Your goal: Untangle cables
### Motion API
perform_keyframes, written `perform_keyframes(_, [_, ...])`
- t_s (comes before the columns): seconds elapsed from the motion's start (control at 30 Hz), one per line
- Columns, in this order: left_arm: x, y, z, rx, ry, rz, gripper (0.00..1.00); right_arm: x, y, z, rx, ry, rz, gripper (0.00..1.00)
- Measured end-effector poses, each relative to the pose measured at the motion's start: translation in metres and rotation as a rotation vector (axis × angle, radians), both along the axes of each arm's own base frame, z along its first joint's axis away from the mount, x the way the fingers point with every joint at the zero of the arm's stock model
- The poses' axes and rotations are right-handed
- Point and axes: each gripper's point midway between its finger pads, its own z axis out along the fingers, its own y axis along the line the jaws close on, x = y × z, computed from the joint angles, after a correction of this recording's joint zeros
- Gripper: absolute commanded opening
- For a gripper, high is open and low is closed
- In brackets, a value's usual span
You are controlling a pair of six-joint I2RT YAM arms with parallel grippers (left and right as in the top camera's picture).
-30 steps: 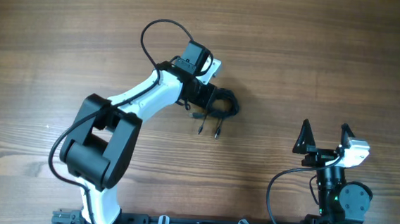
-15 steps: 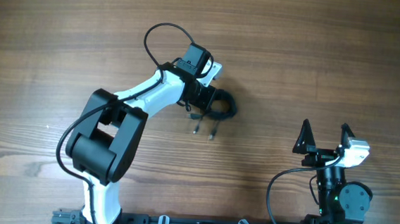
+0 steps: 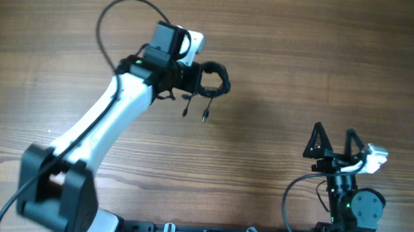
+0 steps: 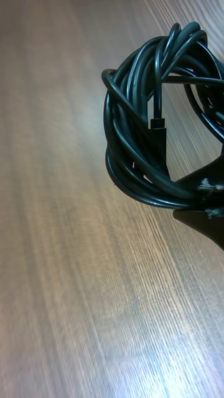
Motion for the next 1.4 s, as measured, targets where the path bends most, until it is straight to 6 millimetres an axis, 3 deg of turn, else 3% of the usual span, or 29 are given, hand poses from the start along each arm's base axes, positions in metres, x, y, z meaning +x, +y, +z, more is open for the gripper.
perform_keyframes(0.07, [-0.002,0.003,0.015,-0.04,-0.003,0.056,0.04,0.0,0.009,-0.002,0.192,0.028,0.048,1.0])
perform_keyframes(0.2, [-0.002,0.004,0.015,-0.096,0.05,0.156,0.04,0.003,0.008,-0.01,0.484,0.089,0.035,1.0])
perform_keyframes(0.27, [0.0,0.003,0.017,-0.133,0.068,0.21,0.04,0.003,0.016,-0.009,0.419,0.089,0.083,0.99])
perform_keyframes(0.4, [0.01,0.003,0.024,-0.233,0.096,0.364,0.04,-0.001,0.039,-0.037,0.311,0.239,0.205,1.0])
perform_keyframes(0.47, [0.012,0.006,0.024,-0.274,0.13,0.457,0.04,0.001,0.049,-0.025,0.266,0.271,0.271,1.0])
perform_keyframes(0.53, [0.013,0.008,0.023,-0.331,0.178,0.577,0.04,0.009,0.057,0.003,0.214,0.263,0.335,1.0])
perform_keyframes(0.6, [0.013,0.009,0.023,-0.374,0.22,0.658,0.04,0.022,0.065,0.027,0.174,0.28,0.4,1.0])
perform_keyframes(0.67, [0.014,0.01,0.023,-0.424,0.256,0.738,0.04,0.036,0.078,0.039,0.144,0.333,0.478,1.0])
perform_keyframes(0.77, [0.012,0.011,0.021,-0.437,0.28,0.779,0.04,0.057,0.113,0.041,0.092,0.439,0.625,1.0])
perform_keyframes(0.9, [0.008,0.015,0.017,-0.393,0.275,0.758,0.04,0.08,0.195,0.054,-0.091,0.422,0.876,1.0])
perform_keyframes(0.97, [0.008,0.016,0.017,-0.387,0.273,0.756,0.04,0.086,0.223,0.05,-0.183,0.38,0.901,1.0])
perform_keyframes(1.07, [0.008,0.02,0.015,-0.392,0.291,0.785,0.04,0.089,0.251,0.023,-0.327,0.384,0.865,1.0])
perform_keyframes(1.17, [0.002,0.023,0.01,-0.404,0.339,0.849,0.04,0.098,0.263,-0.007,-0.494,0.402,0.74,1.0])
perform_keyframes(1.27, [-0.004,0.023,0.007,-0.404,0.376,0.875,0.04,0.108,0.271,-0.017,-0.566,0.376,0.665,1.0])
perform_keyframes(1.3, [-0.004,0.021,0.007,-0.413,0.386,0.872,0.04,0.109,0.274,-0.02,-0.576,0.372,0.658,0.96])
perform_keyframes(1.4, [-0.008,0.015,0.008,-0.434,0.42,0.855,0.04,0.11,0.282,-0.028,-0.601,0.364,0.645,0.42])
